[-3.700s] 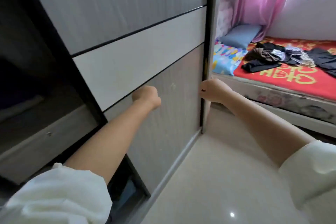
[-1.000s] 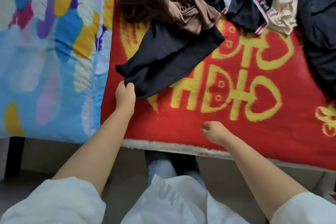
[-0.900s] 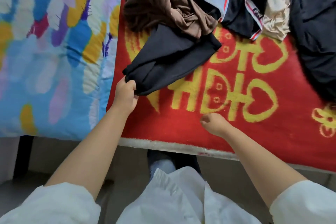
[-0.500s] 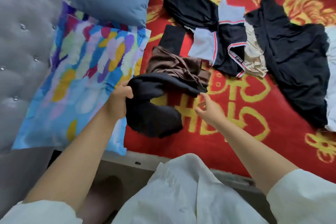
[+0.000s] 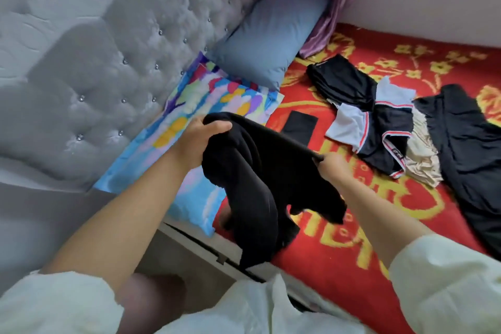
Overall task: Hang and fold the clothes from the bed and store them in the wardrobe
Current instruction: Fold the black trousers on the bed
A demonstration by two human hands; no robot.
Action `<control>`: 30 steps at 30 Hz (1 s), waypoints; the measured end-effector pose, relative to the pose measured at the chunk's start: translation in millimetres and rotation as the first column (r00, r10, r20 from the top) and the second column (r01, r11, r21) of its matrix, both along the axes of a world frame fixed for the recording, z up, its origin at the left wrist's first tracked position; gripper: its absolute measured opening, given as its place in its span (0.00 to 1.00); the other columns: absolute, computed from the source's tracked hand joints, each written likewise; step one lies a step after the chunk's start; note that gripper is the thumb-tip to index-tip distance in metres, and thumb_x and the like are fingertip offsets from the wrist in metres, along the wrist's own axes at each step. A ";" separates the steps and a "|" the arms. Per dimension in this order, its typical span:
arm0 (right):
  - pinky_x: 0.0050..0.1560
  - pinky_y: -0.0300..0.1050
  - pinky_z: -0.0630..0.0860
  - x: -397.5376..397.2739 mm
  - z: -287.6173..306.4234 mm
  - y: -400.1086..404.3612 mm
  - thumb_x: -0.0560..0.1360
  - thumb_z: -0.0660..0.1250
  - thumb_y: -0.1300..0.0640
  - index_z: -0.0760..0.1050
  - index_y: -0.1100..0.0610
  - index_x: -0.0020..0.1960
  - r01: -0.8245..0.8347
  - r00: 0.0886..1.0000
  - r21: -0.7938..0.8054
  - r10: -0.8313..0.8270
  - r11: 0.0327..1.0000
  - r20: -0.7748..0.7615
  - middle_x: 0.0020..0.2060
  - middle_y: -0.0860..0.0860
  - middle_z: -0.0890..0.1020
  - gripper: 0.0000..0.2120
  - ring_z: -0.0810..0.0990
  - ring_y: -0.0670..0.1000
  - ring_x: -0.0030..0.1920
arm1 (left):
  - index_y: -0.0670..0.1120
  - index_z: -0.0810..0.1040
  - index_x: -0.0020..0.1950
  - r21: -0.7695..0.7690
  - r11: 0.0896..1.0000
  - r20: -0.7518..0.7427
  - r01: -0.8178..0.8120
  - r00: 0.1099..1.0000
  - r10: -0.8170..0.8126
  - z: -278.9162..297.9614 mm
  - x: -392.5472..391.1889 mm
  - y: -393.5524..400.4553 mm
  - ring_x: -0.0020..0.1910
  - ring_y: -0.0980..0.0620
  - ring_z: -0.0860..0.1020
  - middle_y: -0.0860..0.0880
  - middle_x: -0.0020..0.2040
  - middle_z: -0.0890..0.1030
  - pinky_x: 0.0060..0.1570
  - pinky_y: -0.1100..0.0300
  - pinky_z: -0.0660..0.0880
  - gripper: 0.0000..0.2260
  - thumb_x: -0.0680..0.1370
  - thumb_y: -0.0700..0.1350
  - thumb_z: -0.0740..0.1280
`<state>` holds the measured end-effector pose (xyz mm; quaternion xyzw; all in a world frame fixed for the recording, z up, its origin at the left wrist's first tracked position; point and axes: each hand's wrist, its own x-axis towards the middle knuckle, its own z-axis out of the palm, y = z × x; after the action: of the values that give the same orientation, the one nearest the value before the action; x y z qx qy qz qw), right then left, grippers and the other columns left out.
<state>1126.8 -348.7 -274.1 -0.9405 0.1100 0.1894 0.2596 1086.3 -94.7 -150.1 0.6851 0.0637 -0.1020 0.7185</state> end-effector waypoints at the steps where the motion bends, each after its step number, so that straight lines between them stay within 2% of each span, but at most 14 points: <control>1: 0.45 0.47 0.70 12.8 20.2 -5.2 0.78 0.58 0.59 0.78 0.63 0.49 -0.005 0.997 0.020 0.003 1.000 0.072 0.49 0.64 0.79 0.12 0.77 0.62 0.53 | 0.42 0.77 0.38 0.086 0.995 0.012 -0.047 0.999 0.046 2.3 8.7 3.2 0.29 0.55 0.78 0.51 0.29 0.80 0.32 0.66 0.75 0.07 0.62 0.41 0.68; 3: 0.43 0.46 0.67 29.0 66.6 -10.5 0.77 0.59 0.63 0.75 0.62 0.41 -0.080 0.973 0.070 0.063 0.994 0.221 0.46 0.66 0.76 0.09 0.75 0.60 0.49 | 0.40 0.78 0.44 0.278 0.950 0.025 -0.144 0.989 0.143 1.7 24.7 8.2 0.36 0.51 0.78 0.47 0.38 0.81 0.41 0.61 0.75 0.12 0.64 0.42 0.73; 6: 0.31 0.37 0.62 36.0 133.7 -12.4 0.75 0.60 0.68 0.76 0.66 0.46 -0.231 0.918 0.108 0.180 0.967 0.352 0.39 0.58 0.72 0.06 0.69 0.53 0.42 | 0.36 0.76 0.57 0.460 0.841 0.029 -0.285 0.951 0.307 -2.7 51.1 7.1 0.47 0.48 0.76 0.42 0.51 0.78 0.48 0.57 0.72 0.18 0.71 0.45 0.72; 9: 0.32 0.37 0.63 33.1 183.2 -25.2 0.70 0.64 0.67 0.75 0.61 0.36 -0.191 0.881 0.291 0.032 0.937 0.473 0.27 0.49 0.74 0.05 0.71 0.46 0.30 | 0.36 0.75 0.59 0.496 0.793 0.118 -0.354 0.932 0.342 9.8 69.3 -10.5 0.55 0.43 0.77 0.39 0.56 0.78 0.52 0.54 0.72 0.19 0.74 0.47 0.69; 11: 0.32 0.39 0.67 29.6 207.7 -42.8 0.69 0.63 0.68 0.75 0.55 0.33 -0.063 0.854 0.569 -0.251 0.820 0.456 0.19 0.44 0.74 0.10 0.71 0.41 0.22 | 0.35 0.76 0.53 0.580 0.756 0.166 -0.303 0.953 0.255 20.8 78.2 -26.8 0.56 0.40 0.77 0.35 0.55 0.78 0.52 0.51 0.72 0.14 0.74 0.44 0.68; 12: 0.31 0.39 0.68 26.2 211.3 -50.1 0.70 0.63 0.69 0.76 0.56 0.33 -0.023 0.848 0.626 -0.316 0.780 0.425 0.17 0.44 0.73 0.11 0.71 0.40 0.20 | 0.35 0.75 0.48 0.636 0.727 0.161 -0.257 0.966 0.201 20.0 81.0 -34.0 0.56 0.39 0.77 0.33 0.55 0.78 0.51 0.50 0.72 0.10 0.74 0.41 0.67; 14: 0.25 0.35 0.67 16.4 226.3 -65.1 0.70 0.63 0.70 0.77 0.61 0.37 -0.007 0.855 0.522 -0.266 0.853 0.446 0.15 0.44 0.71 0.08 0.68 0.40 0.18 | 0.36 0.72 0.49 0.694 0.702 0.159 -0.162 0.985 0.070 29.1 86.4 -57.9 0.58 0.38 0.75 0.33 0.57 0.76 0.51 0.50 0.71 0.10 0.71 0.39 0.68; 17: 0.22 0.34 0.63 -2.5 250.9 -86.9 0.69 0.65 0.69 0.73 0.60 0.32 -0.072 0.860 0.286 -0.086 0.955 0.503 0.15 0.44 0.68 0.09 0.65 0.41 0.18 | 0.45 0.60 0.72 0.755 0.656 0.242 -0.021 0.937 -0.250 58.0 80.5 -105.5 0.66 0.42 0.67 0.41 0.67 0.68 0.63 0.53 0.66 0.38 0.66 0.48 0.74; 19: 0.26 0.38 0.64 -10.2 254.3 -98.8 0.69 0.65 0.69 0.72 0.63 0.31 -0.133 0.863 0.195 0.017 0.972 0.505 0.21 0.47 0.68 0.09 0.66 0.43 0.22 | 0.49 0.59 0.74 0.808 0.586 0.266 0.062 0.849 -0.456 62.6 72.0 -134.2 0.68 0.45 0.64 0.45 0.69 0.66 0.66 0.54 0.63 0.41 0.65 0.50 0.75; 20: 0.27 0.38 0.63 -16.3 256.3 -103.2 0.69 0.65 0.70 0.72 0.65 0.33 -0.141 0.862 0.167 0.038 0.976 0.505 0.24 0.49 0.68 0.07 0.66 0.43 0.23 | 0.49 0.66 0.70 0.803 0.589 0.304 0.091 0.788 -0.536 61.6 68.8 -150.7 0.66 0.45 0.68 0.46 0.65 0.71 0.62 0.56 0.66 0.35 0.66 0.51 0.73; 22: 0.24 0.36 0.61 -22.2 258.3 -104.4 0.70 0.64 0.70 0.72 0.67 0.35 -0.155 0.866 0.118 0.078 0.981 0.494 0.24 0.49 0.66 0.05 0.63 0.41 0.21 | 0.45 0.77 0.50 0.713 0.696 0.393 0.084 0.774 -0.497 58.6 59.9 -177.1 0.51 0.43 0.76 0.50 0.42 0.78 0.42 0.58 0.68 0.13 0.71 0.52 0.67; 24: 0.21 0.33 0.59 -30.6 258.8 -110.9 0.71 0.65 0.67 0.73 0.63 0.35 -0.103 0.862 0.104 0.037 0.989 0.505 0.21 0.47 0.66 0.07 0.63 0.42 0.18 | 0.45 0.71 0.37 0.583 0.811 0.411 0.048 0.844 -0.345 60.0 57.2 -201.5 0.38 0.45 0.73 0.52 0.30 0.70 0.32 0.57 0.61 0.10 0.77 0.45 0.63; 27: 0.21 0.32 0.59 -40.5 258.1 -128.1 0.73 0.67 0.61 0.70 0.58 0.31 0.005 0.832 0.084 -0.051 0.996 0.552 0.23 0.49 0.66 0.13 0.65 0.42 0.18 | 0.45 0.71 0.34 0.385 0.923 0.373 0.017 0.911 -0.173 75.4 65.2 -222.4 0.38 0.49 0.71 0.49 0.31 0.72 0.36 0.57 0.64 0.11 0.77 0.39 0.61; 30: 0.29 0.33 0.65 -52.1 255.2 -135.6 0.74 0.67 0.58 0.73 0.57 0.37 0.009 0.863 0.049 -0.033 0.999 0.505 0.29 0.49 0.71 0.08 0.70 0.38 0.25 | 0.44 0.75 0.39 0.154 0.988 0.298 0.032 0.951 -0.078 101.8 71.3 -234.0 0.40 0.49 0.73 0.45 0.38 0.75 0.42 0.56 0.70 0.08 0.75 0.36 0.59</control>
<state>1074.7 -484.3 -18.9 -0.9499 0.0439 -0.0639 0.3027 1157.5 -328.7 -48.3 0.7453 -0.0589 -0.0108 0.6640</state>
